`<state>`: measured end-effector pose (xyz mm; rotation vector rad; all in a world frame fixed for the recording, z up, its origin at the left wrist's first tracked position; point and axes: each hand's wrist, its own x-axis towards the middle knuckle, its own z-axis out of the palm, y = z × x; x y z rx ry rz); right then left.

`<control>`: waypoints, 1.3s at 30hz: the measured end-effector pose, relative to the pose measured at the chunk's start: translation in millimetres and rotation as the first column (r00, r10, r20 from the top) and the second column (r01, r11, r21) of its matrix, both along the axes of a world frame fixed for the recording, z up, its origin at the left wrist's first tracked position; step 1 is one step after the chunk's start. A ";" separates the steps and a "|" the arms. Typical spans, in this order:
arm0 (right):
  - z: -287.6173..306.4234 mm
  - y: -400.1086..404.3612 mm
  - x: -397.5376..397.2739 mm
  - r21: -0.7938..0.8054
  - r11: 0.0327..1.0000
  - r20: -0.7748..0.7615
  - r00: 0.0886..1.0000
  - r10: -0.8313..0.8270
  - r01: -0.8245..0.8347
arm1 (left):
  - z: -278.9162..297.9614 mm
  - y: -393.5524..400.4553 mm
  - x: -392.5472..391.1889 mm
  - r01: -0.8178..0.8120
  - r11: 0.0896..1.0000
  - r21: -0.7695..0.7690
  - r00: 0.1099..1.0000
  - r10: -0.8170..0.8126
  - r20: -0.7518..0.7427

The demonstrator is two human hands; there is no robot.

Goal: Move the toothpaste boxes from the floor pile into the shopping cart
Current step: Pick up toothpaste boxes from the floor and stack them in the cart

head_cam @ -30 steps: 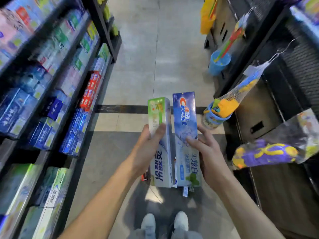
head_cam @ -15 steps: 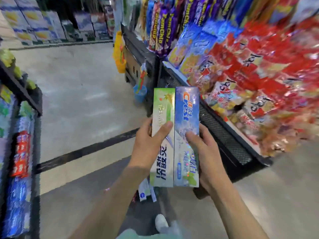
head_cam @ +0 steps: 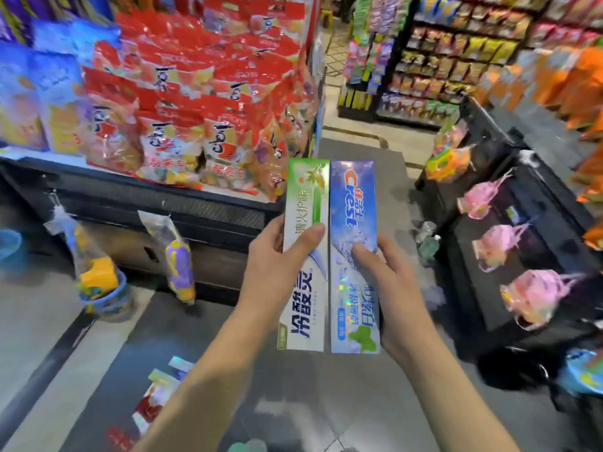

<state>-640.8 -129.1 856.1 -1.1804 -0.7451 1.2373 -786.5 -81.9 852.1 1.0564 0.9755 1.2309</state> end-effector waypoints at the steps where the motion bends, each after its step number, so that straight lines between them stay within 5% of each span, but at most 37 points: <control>1: 0.9 -12.8 21.1 -0.002 0.999 -0.004 0.999 -0.054 0.054 | 1.3 -3.9 23.4 0.057 0.998 -0.007 0.998 -0.057 0.000; 9: 0.0 -132.0 204.0 0.041 0.898 0.001 0.899 -0.438 0.438 | 2.0 -70.7 245.7 0.432 0.902 -0.019 0.901 -0.433 -0.039; 20: -7.3 -309.4 431.8 -0.007 0.550 0.016 0.550 -0.835 0.835 | 1.9 -219.2 534.2 0.804 0.593 -0.050 0.592 -0.805 -0.030; 28: -31.6 -373.4 567.6 -0.107 0.315 0.018 0.319 -0.948 0.943 | -25.9 -268.5 706.3 0.916 0.391 -0.092 0.386 -0.920 -0.069; 32: -42.3 -393.5 647.2 -0.157 0.238 0.022 0.245 -0.969 0.958 | -41.8 -276.3 798.1 0.930 0.351 -0.110 0.338 -0.933 -0.124; 39: -51.9 -416.6 779.4 -0.252 0.146 -0.002 0.150 -0.989 0.957 | -71.0 -291.1 951.5 0.974 0.145 -0.173 0.116 -0.979 -0.168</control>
